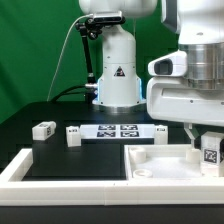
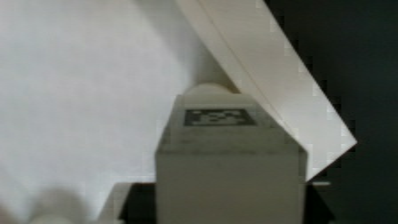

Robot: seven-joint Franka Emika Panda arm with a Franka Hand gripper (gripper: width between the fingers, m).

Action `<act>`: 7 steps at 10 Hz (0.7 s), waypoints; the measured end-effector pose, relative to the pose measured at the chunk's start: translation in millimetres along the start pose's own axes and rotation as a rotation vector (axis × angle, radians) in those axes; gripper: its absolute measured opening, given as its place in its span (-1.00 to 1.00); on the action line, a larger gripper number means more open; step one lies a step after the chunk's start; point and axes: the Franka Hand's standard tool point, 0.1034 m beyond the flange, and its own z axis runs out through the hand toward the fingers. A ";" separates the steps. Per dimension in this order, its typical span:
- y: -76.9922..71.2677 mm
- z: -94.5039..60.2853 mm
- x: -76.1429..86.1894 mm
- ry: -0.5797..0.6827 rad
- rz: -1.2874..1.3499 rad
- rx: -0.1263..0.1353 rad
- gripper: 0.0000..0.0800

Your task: Assemble one leg

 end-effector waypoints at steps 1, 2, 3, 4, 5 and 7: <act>0.6 0.1 1.1 -0.005 0.136 0.011 -0.27; 1.6 -0.1 1.6 -0.012 0.255 0.019 -0.27; 1.7 -0.3 1.3 -0.017 0.362 0.022 -0.27; 1.7 -0.4 0.5 -0.018 0.482 0.020 -0.27; 1.4 -0.4 -0.2 -0.019 0.576 0.019 -0.27; 1.9 -1.1 -0.8 -0.017 0.797 0.015 -0.27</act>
Offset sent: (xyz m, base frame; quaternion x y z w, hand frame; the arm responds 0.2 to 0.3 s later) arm -0.0067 -0.0013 -0.0061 0.0046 0.0030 0.2903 0.9569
